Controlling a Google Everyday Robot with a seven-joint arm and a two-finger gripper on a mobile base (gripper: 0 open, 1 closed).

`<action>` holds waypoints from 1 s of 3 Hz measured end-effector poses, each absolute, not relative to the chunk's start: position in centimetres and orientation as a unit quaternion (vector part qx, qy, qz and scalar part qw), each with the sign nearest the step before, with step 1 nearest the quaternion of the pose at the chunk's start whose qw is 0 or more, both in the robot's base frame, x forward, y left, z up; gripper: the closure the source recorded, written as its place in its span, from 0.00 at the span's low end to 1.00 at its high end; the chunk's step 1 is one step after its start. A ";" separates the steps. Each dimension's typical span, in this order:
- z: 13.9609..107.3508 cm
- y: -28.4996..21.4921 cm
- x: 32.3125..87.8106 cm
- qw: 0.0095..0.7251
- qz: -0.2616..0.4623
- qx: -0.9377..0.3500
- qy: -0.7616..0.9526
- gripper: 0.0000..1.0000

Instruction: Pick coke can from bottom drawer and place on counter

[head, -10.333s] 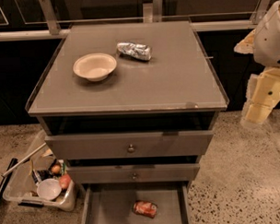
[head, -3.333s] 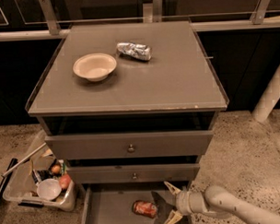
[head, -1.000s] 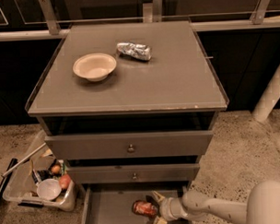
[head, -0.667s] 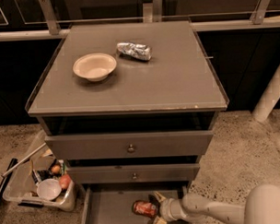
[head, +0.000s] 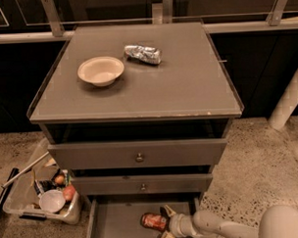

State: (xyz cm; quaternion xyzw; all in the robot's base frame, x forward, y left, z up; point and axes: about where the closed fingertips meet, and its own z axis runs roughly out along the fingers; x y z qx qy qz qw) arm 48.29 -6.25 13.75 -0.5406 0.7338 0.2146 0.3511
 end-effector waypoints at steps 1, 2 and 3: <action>13.7 -6.2 48.3 0.351 0.215 -0.540 0.734 0.19; 13.7 -6.2 48.3 0.351 0.215 -0.540 0.734 0.42; 13.7 -6.2 48.3 0.351 0.215 -0.540 0.734 0.66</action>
Offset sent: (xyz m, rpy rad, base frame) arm -0.0001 0.0001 -0.0004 0.0002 0.0004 -0.0003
